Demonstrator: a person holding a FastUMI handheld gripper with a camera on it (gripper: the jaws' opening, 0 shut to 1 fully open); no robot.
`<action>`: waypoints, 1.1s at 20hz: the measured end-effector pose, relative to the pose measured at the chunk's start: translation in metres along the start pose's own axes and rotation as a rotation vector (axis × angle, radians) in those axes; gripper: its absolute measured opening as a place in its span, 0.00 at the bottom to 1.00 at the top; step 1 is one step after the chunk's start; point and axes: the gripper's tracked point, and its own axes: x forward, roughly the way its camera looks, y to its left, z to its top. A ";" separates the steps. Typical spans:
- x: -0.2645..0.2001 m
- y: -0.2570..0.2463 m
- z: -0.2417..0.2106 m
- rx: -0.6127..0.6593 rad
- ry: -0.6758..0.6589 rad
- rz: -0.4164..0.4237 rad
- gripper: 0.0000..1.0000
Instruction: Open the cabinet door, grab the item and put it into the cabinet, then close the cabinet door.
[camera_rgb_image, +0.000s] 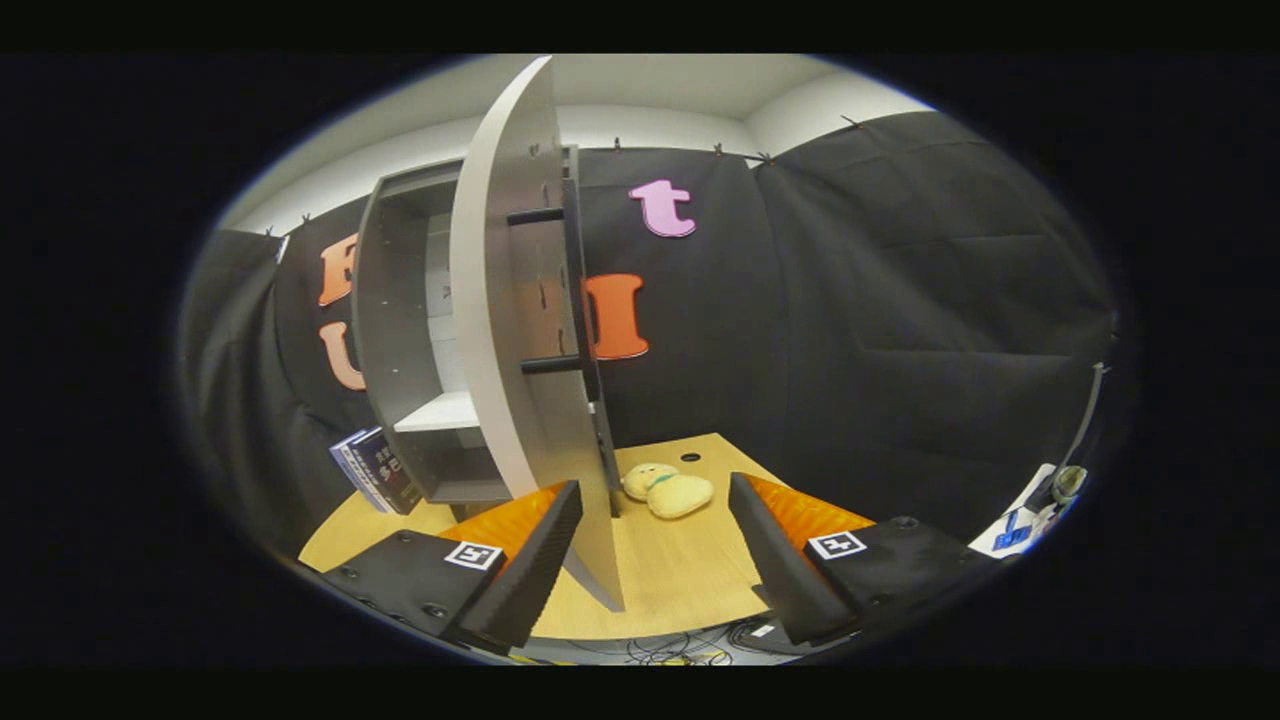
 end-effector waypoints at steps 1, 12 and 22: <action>0.000 0.007 -0.001 0.000 0.000 0.004 0.96; -0.005 0.064 -0.007 0.009 -0.006 -0.045 0.96; 0.039 0.206 -0.025 -0.054 0.002 0.146 0.96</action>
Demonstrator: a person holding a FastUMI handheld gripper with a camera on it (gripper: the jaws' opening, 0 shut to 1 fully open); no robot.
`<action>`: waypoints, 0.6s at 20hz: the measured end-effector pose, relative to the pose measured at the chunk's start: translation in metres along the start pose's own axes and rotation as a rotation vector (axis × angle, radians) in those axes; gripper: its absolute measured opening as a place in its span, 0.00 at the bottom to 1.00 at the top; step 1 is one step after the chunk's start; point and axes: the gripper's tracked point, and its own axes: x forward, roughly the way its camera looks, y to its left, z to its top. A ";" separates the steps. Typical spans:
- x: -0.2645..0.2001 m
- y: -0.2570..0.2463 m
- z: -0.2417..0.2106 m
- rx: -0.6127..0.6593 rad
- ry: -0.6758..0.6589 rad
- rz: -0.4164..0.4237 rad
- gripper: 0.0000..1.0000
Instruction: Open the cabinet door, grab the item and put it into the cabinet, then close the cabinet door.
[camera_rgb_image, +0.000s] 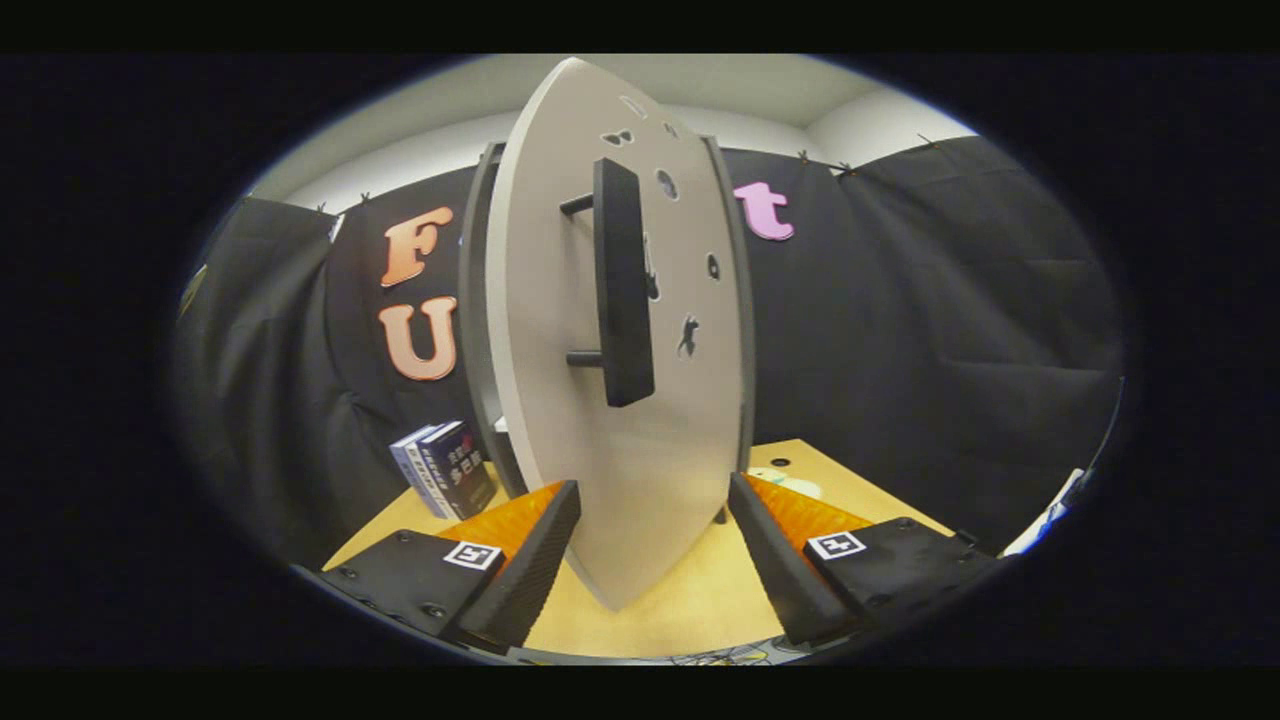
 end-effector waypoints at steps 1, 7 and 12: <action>0.014 0.015 -0.003 -0.007 0.007 0.021 0.96; 0.115 0.084 -0.003 -0.044 0.014 0.094 0.96; 0.160 0.102 0.007 -0.054 0.017 0.079 0.96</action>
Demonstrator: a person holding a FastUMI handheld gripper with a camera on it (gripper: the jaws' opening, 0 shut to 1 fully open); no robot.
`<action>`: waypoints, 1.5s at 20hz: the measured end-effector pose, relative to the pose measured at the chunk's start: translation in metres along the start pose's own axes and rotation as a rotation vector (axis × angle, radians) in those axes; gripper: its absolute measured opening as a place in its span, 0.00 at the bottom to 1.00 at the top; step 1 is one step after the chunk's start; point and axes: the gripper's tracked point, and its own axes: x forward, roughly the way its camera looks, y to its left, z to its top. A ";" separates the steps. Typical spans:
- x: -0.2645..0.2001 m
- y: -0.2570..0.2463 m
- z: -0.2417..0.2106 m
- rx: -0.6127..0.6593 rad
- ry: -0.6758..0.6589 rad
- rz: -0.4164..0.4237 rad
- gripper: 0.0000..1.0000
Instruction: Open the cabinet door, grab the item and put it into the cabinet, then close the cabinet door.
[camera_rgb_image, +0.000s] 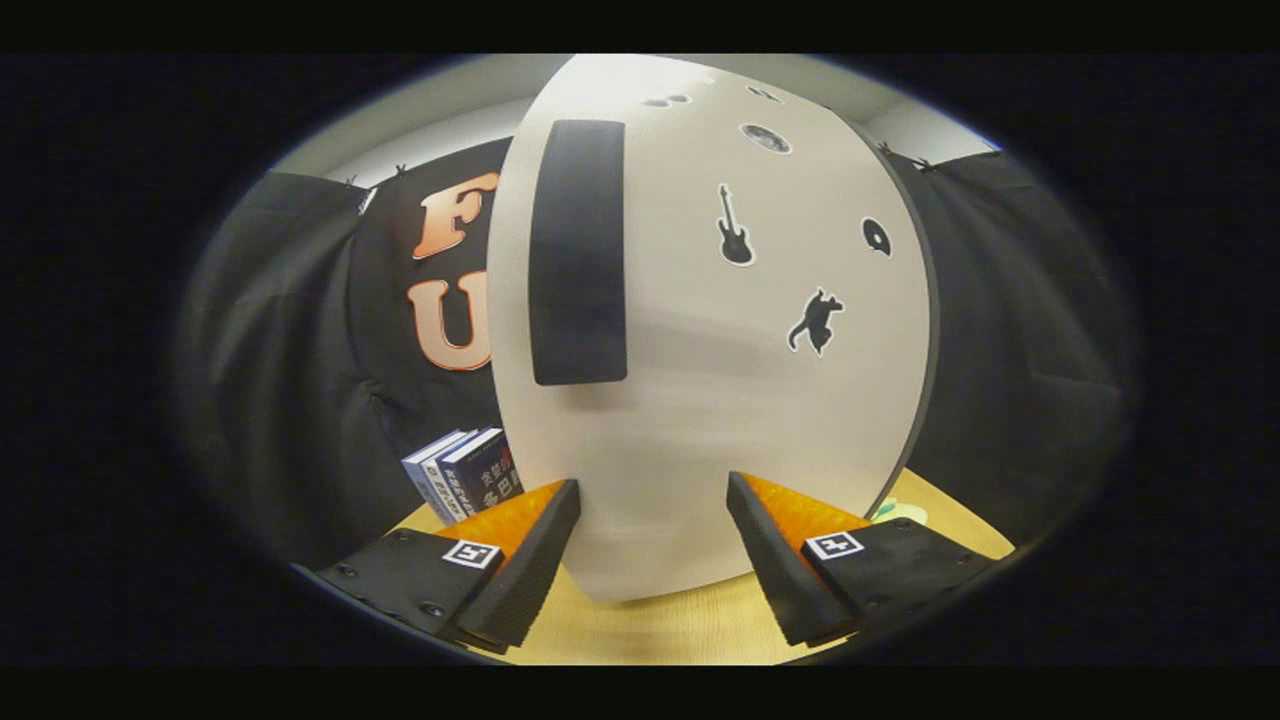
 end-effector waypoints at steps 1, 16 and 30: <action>0.007 0.002 0.001 0.000 -0.001 -0.007 0.96; -0.030 -0.040 0.032 0.097 -0.019 -0.105 0.97; -0.170 -0.172 0.137 0.054 -0.182 -0.191 0.97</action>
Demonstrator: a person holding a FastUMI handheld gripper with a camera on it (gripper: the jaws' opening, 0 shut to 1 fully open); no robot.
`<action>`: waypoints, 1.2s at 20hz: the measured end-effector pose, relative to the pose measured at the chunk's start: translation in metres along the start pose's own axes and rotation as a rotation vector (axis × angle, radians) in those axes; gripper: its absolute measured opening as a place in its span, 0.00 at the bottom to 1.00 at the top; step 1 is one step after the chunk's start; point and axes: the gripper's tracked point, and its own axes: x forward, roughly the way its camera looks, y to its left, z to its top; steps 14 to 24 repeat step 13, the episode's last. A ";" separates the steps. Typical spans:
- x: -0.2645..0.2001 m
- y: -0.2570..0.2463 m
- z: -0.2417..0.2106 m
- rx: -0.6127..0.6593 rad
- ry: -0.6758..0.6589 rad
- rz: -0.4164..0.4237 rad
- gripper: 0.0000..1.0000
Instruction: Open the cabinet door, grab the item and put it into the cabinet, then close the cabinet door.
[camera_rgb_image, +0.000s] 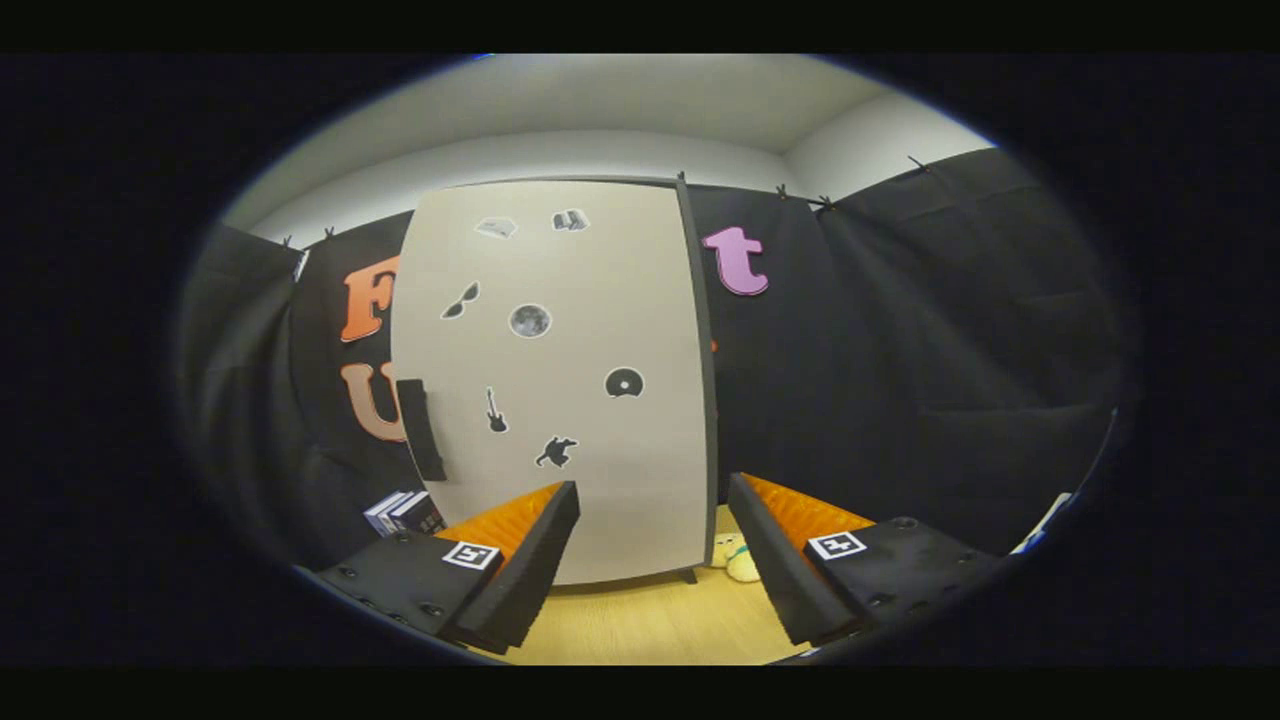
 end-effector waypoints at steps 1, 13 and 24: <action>-0.005 -0.005 0.006 -0.003 -0.010 0.002 0.97; -0.036 -0.051 0.033 0.008 -0.055 -0.002 0.97; -0.036 -0.051 0.033 0.008 -0.055 -0.002 0.97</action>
